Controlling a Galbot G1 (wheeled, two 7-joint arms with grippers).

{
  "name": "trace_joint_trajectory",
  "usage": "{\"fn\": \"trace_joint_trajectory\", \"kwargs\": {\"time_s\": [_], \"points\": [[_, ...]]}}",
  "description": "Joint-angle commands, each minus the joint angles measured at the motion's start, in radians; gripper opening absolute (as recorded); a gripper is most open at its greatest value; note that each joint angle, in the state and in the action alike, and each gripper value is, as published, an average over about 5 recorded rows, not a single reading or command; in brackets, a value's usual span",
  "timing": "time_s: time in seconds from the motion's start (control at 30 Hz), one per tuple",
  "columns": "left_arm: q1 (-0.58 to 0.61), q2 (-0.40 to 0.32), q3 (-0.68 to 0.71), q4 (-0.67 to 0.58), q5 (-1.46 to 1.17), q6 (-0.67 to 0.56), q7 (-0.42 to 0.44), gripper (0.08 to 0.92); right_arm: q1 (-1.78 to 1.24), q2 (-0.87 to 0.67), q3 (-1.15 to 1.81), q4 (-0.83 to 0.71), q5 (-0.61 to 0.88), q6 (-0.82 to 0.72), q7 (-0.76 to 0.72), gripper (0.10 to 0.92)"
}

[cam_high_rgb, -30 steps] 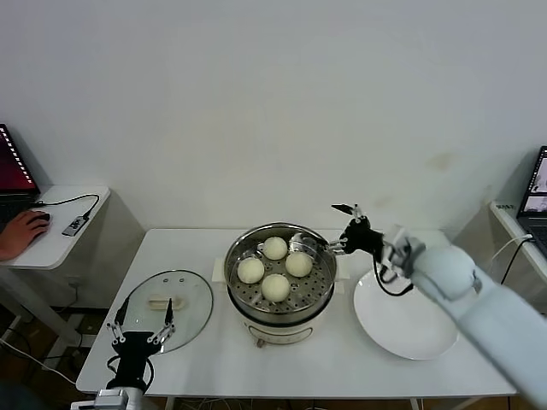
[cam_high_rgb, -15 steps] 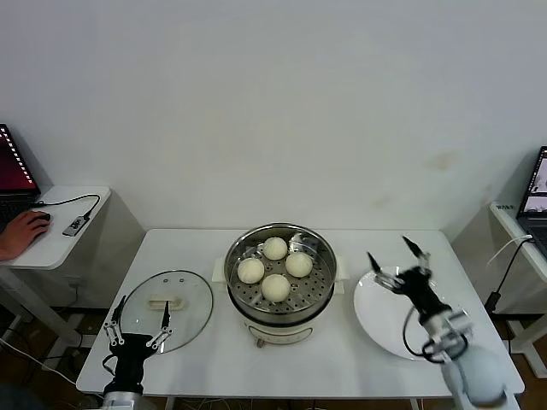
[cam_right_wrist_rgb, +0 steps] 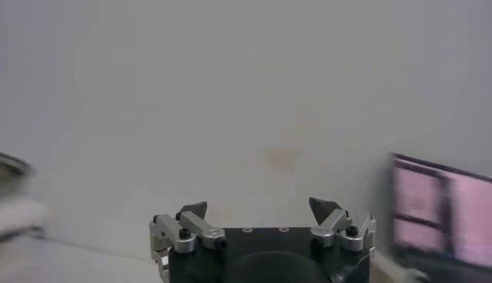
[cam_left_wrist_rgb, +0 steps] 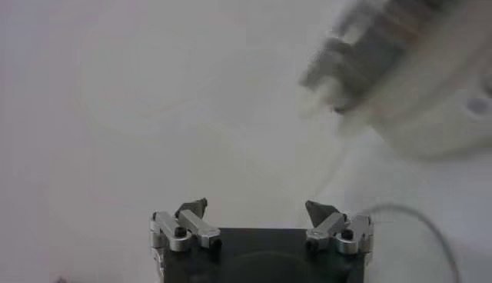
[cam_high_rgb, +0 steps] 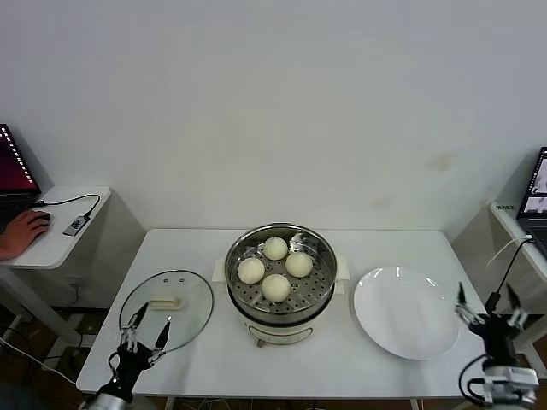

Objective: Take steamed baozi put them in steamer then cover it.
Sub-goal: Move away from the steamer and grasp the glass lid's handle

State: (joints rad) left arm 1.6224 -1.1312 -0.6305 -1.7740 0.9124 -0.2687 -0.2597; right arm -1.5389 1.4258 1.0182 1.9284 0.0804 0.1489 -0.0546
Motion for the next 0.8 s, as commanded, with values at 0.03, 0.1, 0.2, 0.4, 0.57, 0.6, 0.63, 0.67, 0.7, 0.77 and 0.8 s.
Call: {"fn": "trace_joint_trajectory", "kwargs": {"time_s": [0.03,0.1,0.2,0.4,0.57,0.6,0.63,0.67,0.7,0.77,0.8], "points": [[-0.179,0.056,0.010,0.184,0.398,0.030,0.040,0.823,-0.049,0.075,0.115,-0.006,-0.051,0.016,0.078,0.823],[-0.223,0.061,0.015,0.216,0.404,0.036,0.046,0.823,-0.058,0.078,0.123,-0.001,-0.059,0.017,0.083,0.823],[-0.279,0.067,0.022,0.256,0.405,0.037,0.048,0.823,-0.068,0.080,0.135,0.005,-0.060,0.018,0.088,0.823],[-0.349,0.069,0.041,0.315,0.416,0.035,0.046,0.823,-0.079,0.090,0.142,0.008,-0.075,0.028,0.090,0.823],[-0.385,0.065,0.053,0.359,0.433,0.035,0.049,0.823,-0.080,0.090,0.144,0.015,-0.076,0.025,0.091,0.823],[-0.391,0.064,0.054,0.366,0.436,0.035,0.049,0.823,-0.080,0.090,0.144,0.016,-0.076,0.025,0.091,0.823],[-0.396,0.063,0.056,0.374,0.440,0.035,0.049,0.823,-0.080,0.089,0.144,0.015,-0.076,0.025,0.090,0.823],[-0.401,0.061,0.057,0.379,0.443,0.034,0.049,0.823,-0.080,0.089,0.145,0.014,-0.077,0.025,0.090,0.823],[-0.405,0.060,0.058,0.384,0.446,0.034,0.050,0.823,-0.080,0.088,0.146,0.013,-0.077,0.026,0.090,0.823],[-0.412,0.057,0.060,0.394,0.452,0.033,0.051,0.823,-0.081,0.086,0.147,0.009,-0.079,0.027,0.090,0.823],[-0.416,0.056,0.061,0.397,0.453,0.033,0.052,0.823,-0.082,0.085,0.148,0.007,-0.080,0.027,0.090,0.823]]}}
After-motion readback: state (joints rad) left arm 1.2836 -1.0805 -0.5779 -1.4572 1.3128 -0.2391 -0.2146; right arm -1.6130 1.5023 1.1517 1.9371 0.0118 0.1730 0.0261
